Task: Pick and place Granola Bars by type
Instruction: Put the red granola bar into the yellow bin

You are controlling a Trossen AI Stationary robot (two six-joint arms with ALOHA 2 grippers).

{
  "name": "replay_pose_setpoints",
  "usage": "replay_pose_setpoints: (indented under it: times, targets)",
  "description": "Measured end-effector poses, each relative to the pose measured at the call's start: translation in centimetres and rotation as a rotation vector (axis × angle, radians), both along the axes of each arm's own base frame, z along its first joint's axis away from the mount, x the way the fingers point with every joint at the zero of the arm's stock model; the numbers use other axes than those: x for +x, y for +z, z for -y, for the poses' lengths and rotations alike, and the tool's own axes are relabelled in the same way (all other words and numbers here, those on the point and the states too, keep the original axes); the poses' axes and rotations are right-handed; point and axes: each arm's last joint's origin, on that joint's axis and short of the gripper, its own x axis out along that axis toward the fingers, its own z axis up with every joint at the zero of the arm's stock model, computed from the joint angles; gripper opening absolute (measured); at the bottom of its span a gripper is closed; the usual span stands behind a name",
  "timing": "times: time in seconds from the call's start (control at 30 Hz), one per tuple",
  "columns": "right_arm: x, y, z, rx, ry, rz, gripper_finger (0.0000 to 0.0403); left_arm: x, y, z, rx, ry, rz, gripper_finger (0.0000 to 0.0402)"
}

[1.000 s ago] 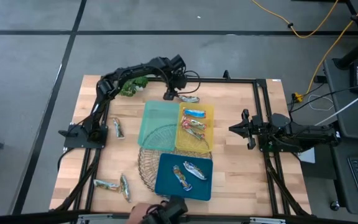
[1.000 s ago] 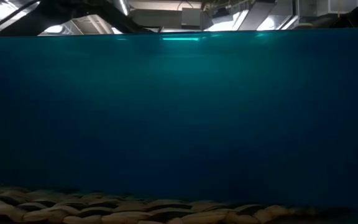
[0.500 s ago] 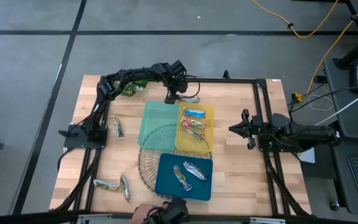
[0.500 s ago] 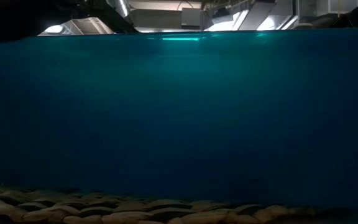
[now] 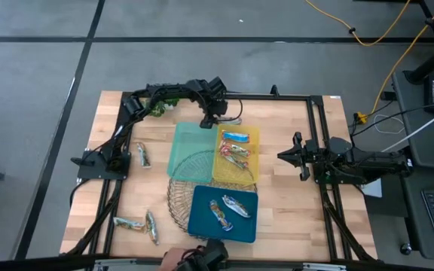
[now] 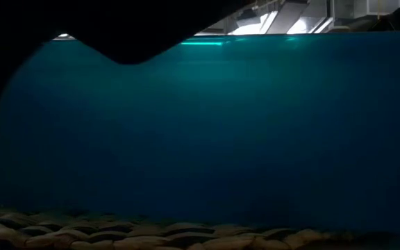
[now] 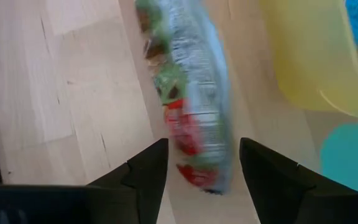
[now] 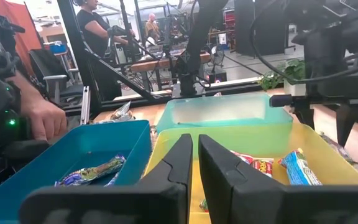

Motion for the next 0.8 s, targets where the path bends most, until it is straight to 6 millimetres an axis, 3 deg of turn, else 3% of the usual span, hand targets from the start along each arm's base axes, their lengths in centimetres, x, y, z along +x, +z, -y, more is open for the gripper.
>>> replay_pose_setpoints:
  times: [0.57,0.8]
  targets:
    - [0.0,0.0,0.0,0.0,0.0,0.0,0.0032,0.5,0.5,-0.2,-0.013,0.069,0.025,0.0055]
    - [0.0,0.0,0.0,-0.001,0.0,-0.001,0.0032,1.3,2.4,-0.8,0.015,0.096,0.077,0.004]
